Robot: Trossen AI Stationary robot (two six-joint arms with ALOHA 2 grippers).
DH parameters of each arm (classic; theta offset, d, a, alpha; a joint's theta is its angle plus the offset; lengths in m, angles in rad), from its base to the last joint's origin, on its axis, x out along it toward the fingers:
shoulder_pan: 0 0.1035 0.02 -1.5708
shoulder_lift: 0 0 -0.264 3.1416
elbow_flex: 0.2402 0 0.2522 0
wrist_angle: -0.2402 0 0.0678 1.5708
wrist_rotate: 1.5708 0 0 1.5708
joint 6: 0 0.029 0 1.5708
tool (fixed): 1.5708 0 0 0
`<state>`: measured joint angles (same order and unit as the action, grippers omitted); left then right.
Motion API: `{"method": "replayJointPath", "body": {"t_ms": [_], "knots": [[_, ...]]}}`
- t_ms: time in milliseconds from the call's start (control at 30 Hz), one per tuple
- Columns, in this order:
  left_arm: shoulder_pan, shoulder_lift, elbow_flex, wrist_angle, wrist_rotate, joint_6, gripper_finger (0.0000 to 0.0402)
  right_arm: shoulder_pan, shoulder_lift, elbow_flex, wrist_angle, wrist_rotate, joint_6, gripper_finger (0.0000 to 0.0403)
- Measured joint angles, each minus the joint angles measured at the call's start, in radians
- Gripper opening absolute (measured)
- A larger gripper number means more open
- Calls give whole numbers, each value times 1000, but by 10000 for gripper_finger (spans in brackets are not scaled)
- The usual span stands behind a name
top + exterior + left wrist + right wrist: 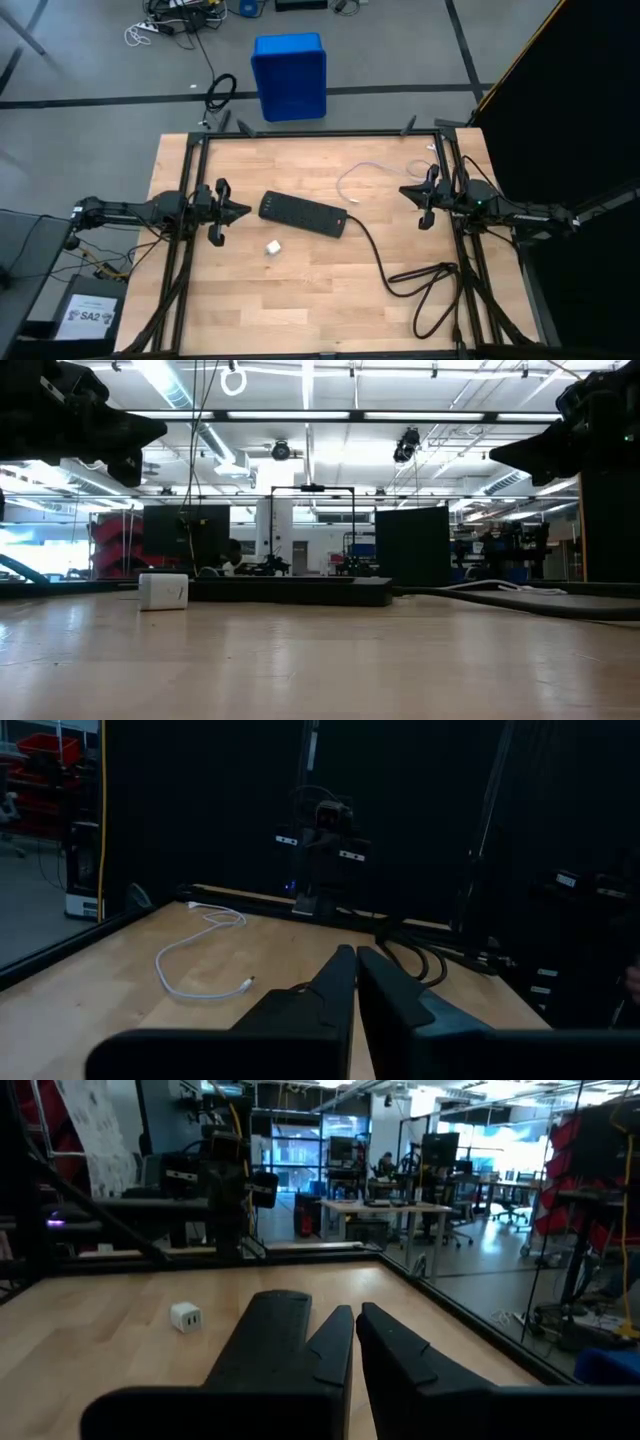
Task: Insert USB
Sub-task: Insert the purple charger cable into the white charger adapter
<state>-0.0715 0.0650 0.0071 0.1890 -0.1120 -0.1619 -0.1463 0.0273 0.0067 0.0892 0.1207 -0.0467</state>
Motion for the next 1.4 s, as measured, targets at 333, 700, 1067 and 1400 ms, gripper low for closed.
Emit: {"method": "replayJointPath", "body": {"t_ms": [333,700,1067,1400], "knots": [[0,0,0,0,0,0,1,0,0,0,5,0,0,4],[0,0,0,0,0,0,1,-1,0,0,119,2,0,9],[0,0,0,0,0,0,1,-1,4,3,495,26,29,2],[0,0,0,0,0,0,1,2,300,123,385,35,95,33]]}}
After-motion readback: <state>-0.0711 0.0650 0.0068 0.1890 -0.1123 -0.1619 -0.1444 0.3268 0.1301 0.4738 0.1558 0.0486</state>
